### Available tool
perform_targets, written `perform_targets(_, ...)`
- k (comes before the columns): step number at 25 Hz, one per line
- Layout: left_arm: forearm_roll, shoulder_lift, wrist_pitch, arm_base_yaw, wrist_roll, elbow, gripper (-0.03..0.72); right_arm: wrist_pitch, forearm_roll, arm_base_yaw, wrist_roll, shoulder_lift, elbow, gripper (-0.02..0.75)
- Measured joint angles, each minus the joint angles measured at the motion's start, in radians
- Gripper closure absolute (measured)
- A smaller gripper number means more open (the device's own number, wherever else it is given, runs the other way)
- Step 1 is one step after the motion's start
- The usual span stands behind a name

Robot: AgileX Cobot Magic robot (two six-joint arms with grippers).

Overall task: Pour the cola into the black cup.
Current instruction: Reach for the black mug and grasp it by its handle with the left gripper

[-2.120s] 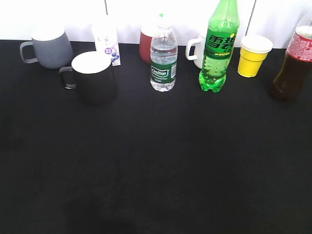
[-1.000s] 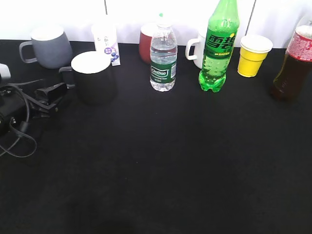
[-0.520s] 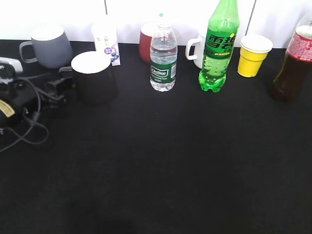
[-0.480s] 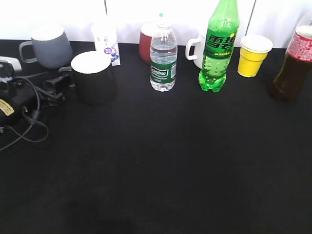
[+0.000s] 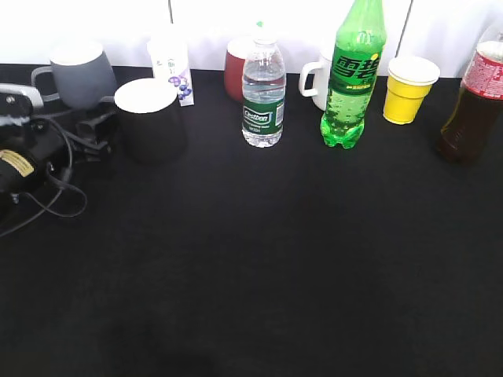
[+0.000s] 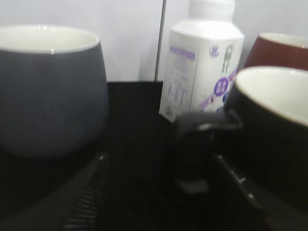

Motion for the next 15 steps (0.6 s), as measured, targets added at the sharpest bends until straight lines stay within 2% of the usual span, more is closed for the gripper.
perform_targets(4, 0.000, 0.013, -0.005, 0.000, 0.000, -0.021, 0.201, 0.000, 0.000, 0.000, 0.000, 0.000, 0.000, 0.191)
perform_targets(8, 0.003, 0.039, -0.015, 0.000, -0.002, -0.030, 0.249, 0.000, 0.000, 0.000, 0.000, 0.000, 0.000, 0.191)
perform_targets(15, -0.004, 0.041, -0.011, -0.002, -0.002, -0.061, 0.252, 0.000, 0.006, 0.000, 0.000, 0.000, 0.000, 0.191)
